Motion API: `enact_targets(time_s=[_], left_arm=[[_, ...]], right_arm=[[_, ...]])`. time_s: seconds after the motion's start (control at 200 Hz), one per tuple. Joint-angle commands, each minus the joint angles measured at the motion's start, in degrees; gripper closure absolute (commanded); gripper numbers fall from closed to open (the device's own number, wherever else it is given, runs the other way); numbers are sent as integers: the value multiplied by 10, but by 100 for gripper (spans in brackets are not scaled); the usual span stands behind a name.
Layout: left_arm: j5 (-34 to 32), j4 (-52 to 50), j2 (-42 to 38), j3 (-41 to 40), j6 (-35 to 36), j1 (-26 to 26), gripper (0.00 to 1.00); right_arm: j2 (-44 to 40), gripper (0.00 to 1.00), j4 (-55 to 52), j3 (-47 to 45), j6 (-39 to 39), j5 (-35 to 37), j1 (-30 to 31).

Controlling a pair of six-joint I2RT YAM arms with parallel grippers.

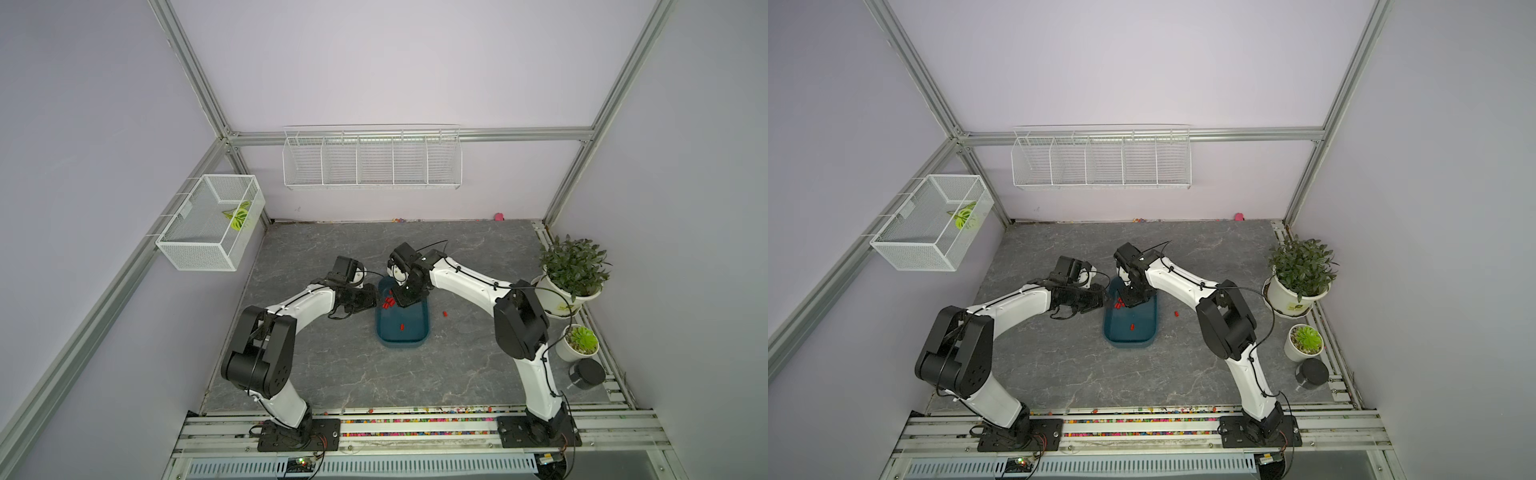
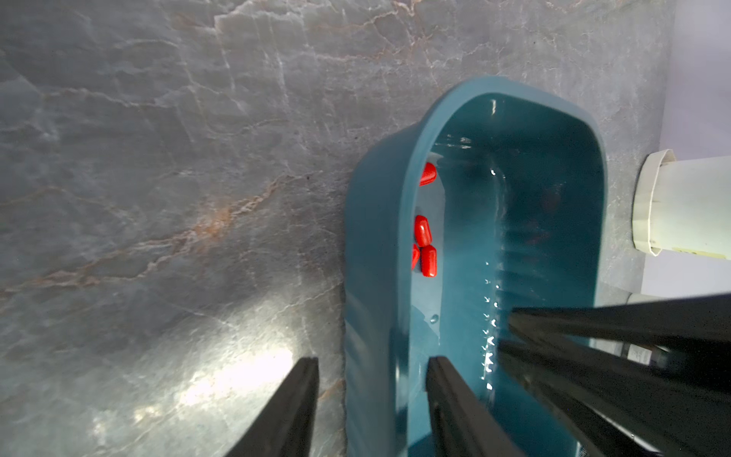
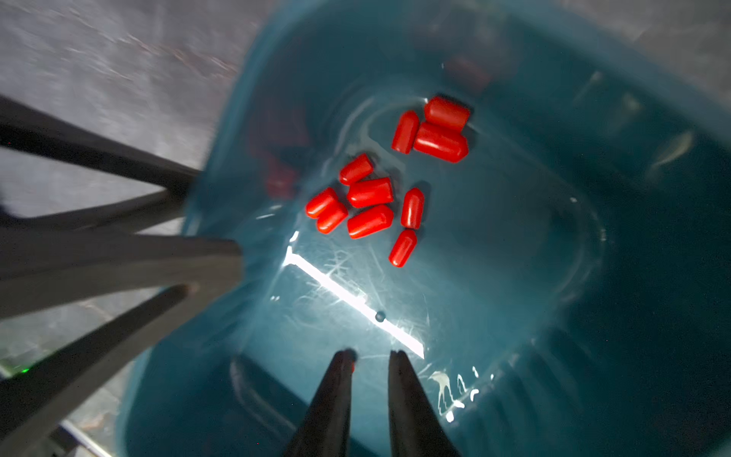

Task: Take the screw protection sleeves out of the storage box
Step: Pick up the screw protection sleeve from the storage box.

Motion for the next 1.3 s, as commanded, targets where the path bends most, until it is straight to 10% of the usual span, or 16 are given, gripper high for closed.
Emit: enact_targets(time_s=[0.0, 1.295], left_arm=[[-13, 12, -18, -9, -4, 0, 51], [-8, 46, -54, -46, -12, 29, 54]], right_arm=[[6, 78, 8, 4, 20, 20, 3], [82, 74, 13, 57, 28, 71, 12]])
